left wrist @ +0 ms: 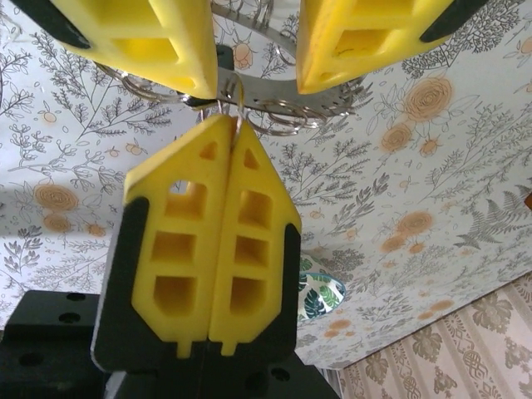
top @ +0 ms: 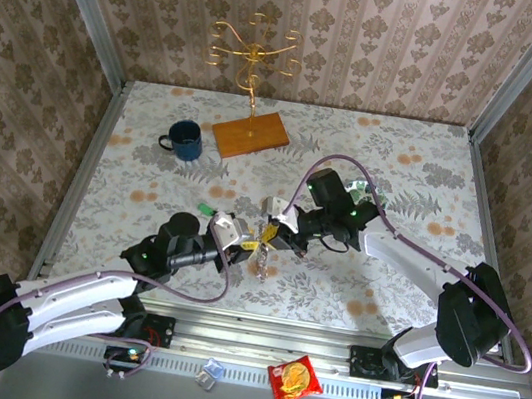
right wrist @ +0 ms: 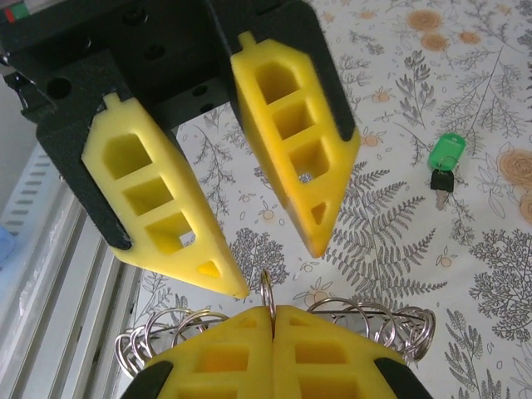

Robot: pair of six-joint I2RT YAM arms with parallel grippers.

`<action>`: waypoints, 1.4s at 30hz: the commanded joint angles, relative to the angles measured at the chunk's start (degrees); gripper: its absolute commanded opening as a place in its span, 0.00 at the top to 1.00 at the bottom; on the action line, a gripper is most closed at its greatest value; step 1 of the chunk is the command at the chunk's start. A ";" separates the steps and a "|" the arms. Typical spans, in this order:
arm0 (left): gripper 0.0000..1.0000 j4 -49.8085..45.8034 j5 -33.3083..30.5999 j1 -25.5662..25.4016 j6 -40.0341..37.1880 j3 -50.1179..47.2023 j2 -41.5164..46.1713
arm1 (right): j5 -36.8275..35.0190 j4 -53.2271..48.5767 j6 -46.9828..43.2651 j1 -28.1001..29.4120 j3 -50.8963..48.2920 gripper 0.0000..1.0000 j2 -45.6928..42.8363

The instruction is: Put the keys on the keyring

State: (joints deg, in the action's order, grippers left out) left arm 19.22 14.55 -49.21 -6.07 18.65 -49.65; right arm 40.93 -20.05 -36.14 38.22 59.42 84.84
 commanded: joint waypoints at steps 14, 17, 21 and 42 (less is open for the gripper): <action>0.88 -0.48 2.64 -0.35 -2.38 3.02 -1.64 | -4.11 -7.24 -6.18 4.01 4.85 1.00 -1.26; 0.96 -0.50 3.81 -0.27 -3.00 3.14 -1.92 | -3.44 -5.80 -5.98 4.02 3.84 1.00 -2.22; 1.00 1.02 4.18 -0.27 -3.17 2.39 -2.04 | -2.19 -1.68 -2.49 2.26 0.94 0.91 -4.67; 1.00 21.20 7.60 0.08 1.58 -5.16 -4.21 | 5.50 24.26 14.81 -2.71 -14.68 0.66 -8.02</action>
State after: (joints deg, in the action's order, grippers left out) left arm 34.46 20.23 -49.43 -6.22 13.89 -53.74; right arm 43.59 0.27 -23.11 35.20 45.12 75.92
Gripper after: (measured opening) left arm 0.049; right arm 0.341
